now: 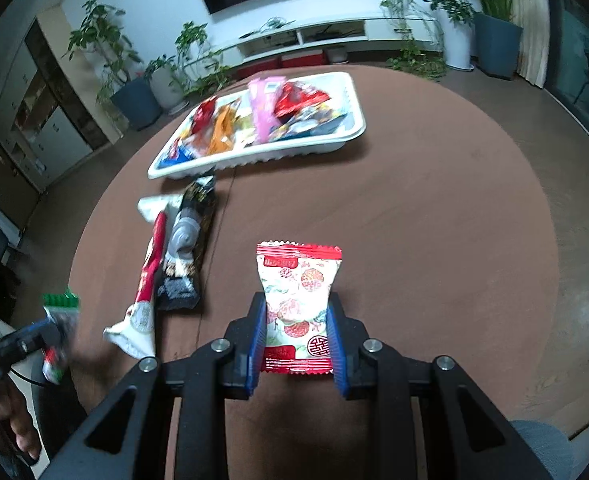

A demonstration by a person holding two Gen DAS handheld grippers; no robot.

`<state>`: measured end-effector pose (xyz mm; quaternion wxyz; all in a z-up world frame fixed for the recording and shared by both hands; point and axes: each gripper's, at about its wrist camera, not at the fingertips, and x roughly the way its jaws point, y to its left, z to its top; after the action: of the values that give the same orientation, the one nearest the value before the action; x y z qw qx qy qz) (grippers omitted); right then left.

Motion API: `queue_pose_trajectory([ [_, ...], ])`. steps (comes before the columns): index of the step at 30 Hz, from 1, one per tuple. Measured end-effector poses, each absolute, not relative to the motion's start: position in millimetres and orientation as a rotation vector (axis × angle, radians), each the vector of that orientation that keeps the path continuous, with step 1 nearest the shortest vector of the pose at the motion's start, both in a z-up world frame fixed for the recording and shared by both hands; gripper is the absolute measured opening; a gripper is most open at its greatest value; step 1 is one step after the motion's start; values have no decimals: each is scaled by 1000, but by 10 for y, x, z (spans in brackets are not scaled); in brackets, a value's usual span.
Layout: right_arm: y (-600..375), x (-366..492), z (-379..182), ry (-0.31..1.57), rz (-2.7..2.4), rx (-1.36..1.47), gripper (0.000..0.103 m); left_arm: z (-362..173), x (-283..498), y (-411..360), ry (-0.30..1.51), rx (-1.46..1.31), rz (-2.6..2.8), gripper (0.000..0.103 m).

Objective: Organize snacks
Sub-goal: 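Carry both packets to the white tray and lower them inside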

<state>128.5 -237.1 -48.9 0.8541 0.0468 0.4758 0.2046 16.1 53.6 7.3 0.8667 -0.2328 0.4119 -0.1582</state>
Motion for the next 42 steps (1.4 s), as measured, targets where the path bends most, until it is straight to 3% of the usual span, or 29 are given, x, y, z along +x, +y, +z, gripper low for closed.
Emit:
queue_pose_trajectory([
  [11,-2734,1847,-42,895,345,155,30,846,949,903,736,-380,-261,25],
  [20,-2163,2448,567,763,471,126,30,1195,2014,767,709,-250,-215,25],
  [26,-1508,2840,566,776,569,80,30,931,2483,698,757,-181,-194,25],
  [42,-719,3434,-321,953,547,-87,31,-182,3448,604,867,-165,-177,25],
])
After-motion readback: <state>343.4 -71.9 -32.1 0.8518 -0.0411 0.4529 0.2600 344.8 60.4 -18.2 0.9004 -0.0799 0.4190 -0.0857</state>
